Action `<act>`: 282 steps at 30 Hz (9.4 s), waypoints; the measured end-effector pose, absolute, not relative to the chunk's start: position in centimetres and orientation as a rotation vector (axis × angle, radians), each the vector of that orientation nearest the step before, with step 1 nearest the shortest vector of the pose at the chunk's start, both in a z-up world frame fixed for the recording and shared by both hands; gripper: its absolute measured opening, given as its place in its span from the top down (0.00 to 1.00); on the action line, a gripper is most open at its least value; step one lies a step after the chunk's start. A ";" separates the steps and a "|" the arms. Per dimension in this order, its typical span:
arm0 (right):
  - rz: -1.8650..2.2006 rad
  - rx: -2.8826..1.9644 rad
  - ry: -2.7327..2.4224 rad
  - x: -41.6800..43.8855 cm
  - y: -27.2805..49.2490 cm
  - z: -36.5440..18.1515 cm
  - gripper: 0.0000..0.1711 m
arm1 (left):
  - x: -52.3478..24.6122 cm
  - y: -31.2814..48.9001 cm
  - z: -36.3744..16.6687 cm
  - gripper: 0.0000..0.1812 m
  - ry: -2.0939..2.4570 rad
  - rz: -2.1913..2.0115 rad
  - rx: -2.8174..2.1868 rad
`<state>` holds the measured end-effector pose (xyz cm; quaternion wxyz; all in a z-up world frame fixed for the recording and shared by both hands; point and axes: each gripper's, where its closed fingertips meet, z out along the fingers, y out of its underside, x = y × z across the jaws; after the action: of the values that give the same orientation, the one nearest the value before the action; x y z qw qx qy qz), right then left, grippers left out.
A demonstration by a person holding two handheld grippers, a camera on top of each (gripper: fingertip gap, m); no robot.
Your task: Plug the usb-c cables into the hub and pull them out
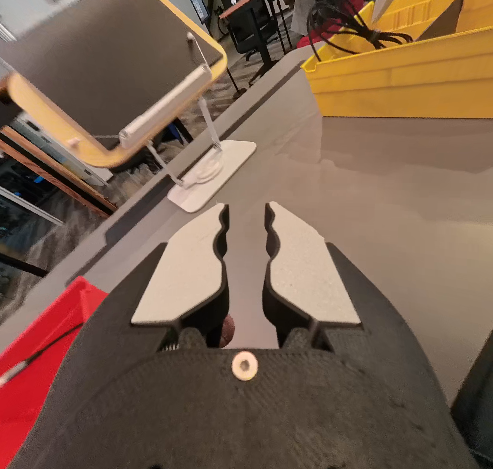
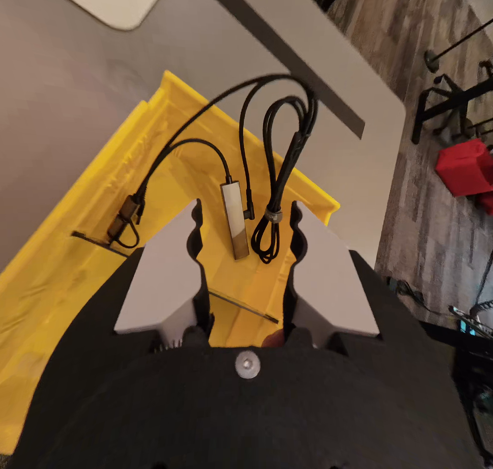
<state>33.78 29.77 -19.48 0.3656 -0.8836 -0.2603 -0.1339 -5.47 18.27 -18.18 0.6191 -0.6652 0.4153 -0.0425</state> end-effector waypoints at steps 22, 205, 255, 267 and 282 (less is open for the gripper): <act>-0.137 -1.821 -0.908 18.2 21.4 -14.5 0.87 | -32.8 31.2 -17.3 0.75 1.239 0.753 -1.790; 0.079 -0.819 -1.247 -4.4 14.5 -12.9 0.90 | -2.6 13.2 -12.7 0.97 0.621 -1.803 -1.620; 0.309 -0.877 -1.099 -4.2 14.7 -14.6 0.94 | -2.9 14.8 -15.1 0.99 0.325 -1.979 -1.658; 0.285 -0.902 -1.149 -3.7 15.0 -15.8 0.88 | -3.1 15.1 -15.3 0.99 0.294 -1.993 -1.645; 0.260 -0.943 -1.123 -3.6 15.3 -16.4 0.95 | -2.9 15.2 -16.2 0.99 0.274 -1.983 -1.689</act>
<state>-3.59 15.30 -16.38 0.7352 -0.4292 -0.5111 0.1184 -2.87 15.20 -16.17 0.2584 -0.6231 0.1011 -0.7313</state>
